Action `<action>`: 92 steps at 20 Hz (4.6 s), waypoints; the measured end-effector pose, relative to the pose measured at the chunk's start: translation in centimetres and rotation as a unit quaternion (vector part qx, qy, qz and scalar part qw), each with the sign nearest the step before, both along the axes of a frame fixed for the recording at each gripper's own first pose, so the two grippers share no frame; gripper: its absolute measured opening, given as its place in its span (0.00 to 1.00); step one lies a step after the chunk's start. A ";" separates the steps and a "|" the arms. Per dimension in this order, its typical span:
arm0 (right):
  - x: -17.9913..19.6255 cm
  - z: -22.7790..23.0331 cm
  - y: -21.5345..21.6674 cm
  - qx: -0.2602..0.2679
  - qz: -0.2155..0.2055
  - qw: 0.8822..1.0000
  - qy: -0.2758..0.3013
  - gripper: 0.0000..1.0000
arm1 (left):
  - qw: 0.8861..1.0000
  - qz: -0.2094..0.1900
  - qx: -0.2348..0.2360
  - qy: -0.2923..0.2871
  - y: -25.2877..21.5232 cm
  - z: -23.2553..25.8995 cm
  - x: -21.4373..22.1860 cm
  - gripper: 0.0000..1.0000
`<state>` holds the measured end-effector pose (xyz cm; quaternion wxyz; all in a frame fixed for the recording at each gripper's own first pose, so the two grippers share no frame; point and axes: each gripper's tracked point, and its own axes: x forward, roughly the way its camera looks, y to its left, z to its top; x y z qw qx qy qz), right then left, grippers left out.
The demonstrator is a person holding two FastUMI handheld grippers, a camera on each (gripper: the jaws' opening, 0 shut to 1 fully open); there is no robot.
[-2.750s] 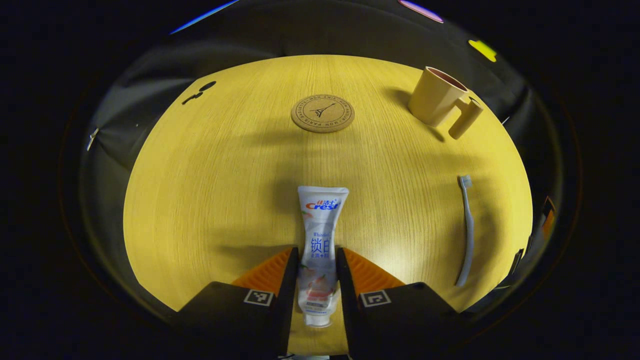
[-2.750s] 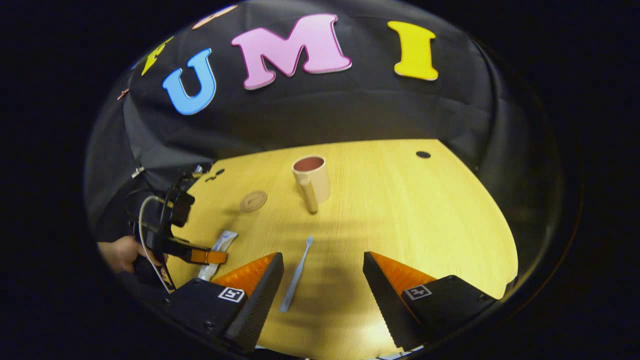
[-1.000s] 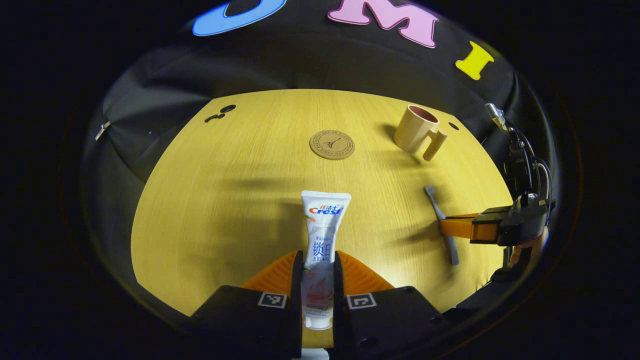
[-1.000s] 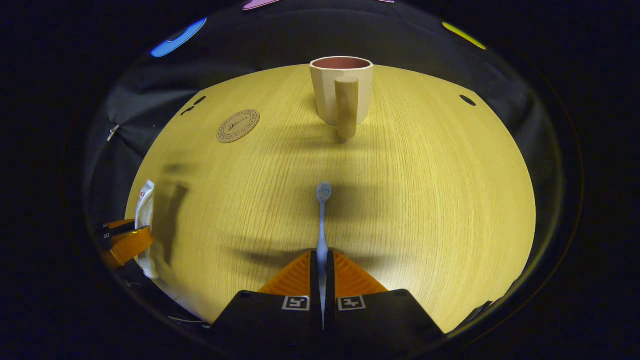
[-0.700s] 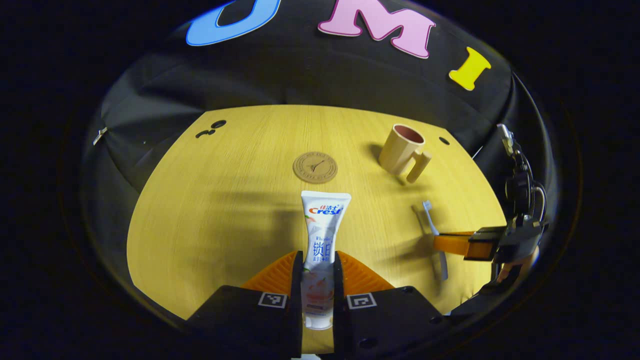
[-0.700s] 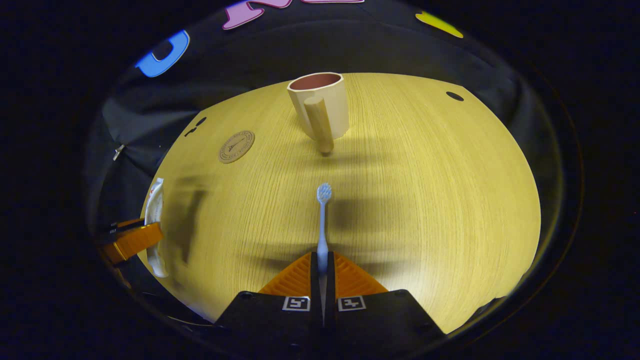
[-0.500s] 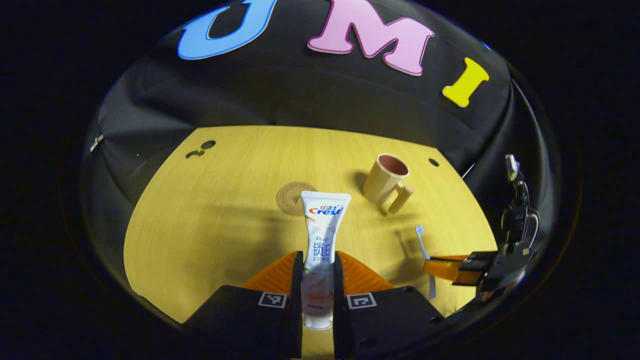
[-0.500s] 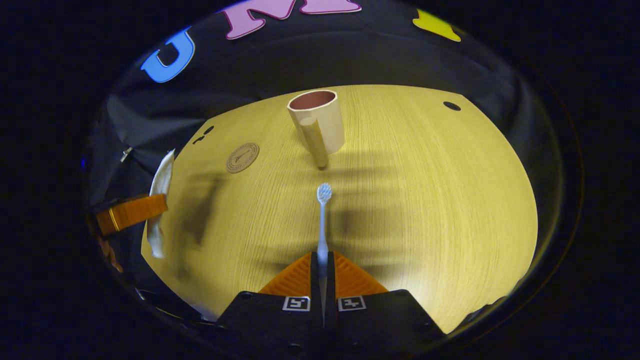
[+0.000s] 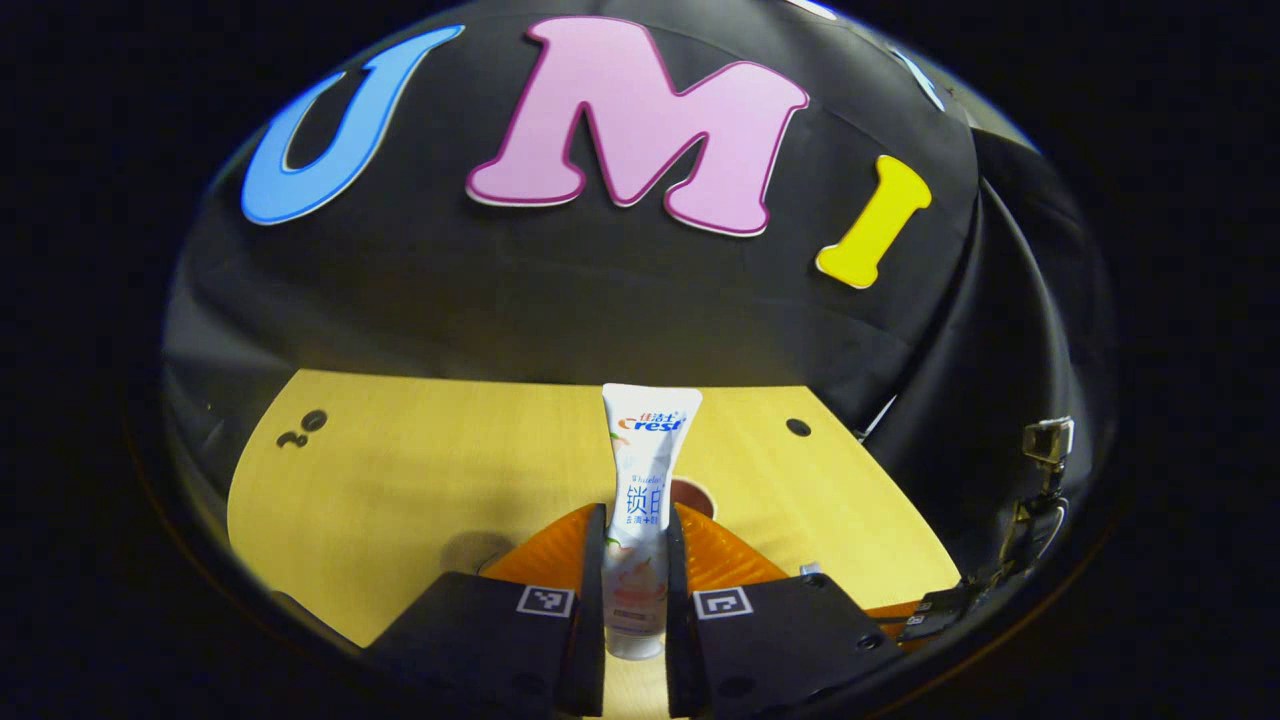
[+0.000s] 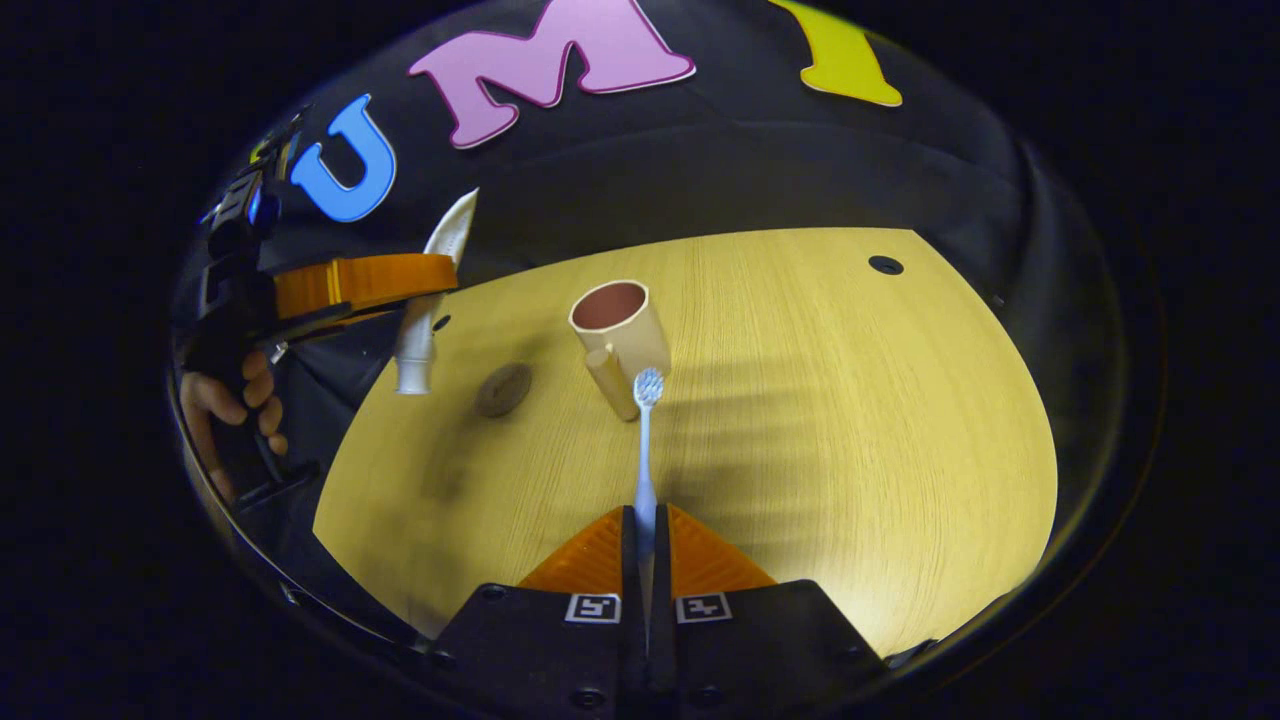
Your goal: Put the toothbrush and toothpaste on the desktop into the cup, then pick up the cup and place it on the coaster on the desktop.
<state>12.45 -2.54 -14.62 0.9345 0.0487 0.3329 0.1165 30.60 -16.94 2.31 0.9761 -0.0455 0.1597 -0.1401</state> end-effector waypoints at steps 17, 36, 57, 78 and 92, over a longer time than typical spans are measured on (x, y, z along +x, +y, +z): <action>3.1 -0.5 -4.6 -0.041 0.027 0.999 -0.011 0.05 | 0.988 -0.062 -0.068 -0.122 -5.8 -3.0 12.4 0.29; 7.2 4.7 -1.4 0.011 0.022 0.996 -0.084 0.05 | 0.989 0.045 -0.038 -0.135 1.7 -3.3 2.2 0.98; 22.0 12.1 5.7 0.105 0.012 0.951 -0.291 0.05 | 0.987 0.130 -0.050 -0.075 9.4 -10.4 -9.5 0.97; 17.6 6.5 5.7 0.063 0.004 0.943 -0.326 0.96 | 0.990 0.106 -0.048 -0.079 7.0 -12.2 -9.6 0.98; 15.8 4.1 2.6 0.052 -0.053 0.995 -0.066 0.95 | 0.982 0.177 -0.034 -0.055 14.2 -13.4 -16.9 0.97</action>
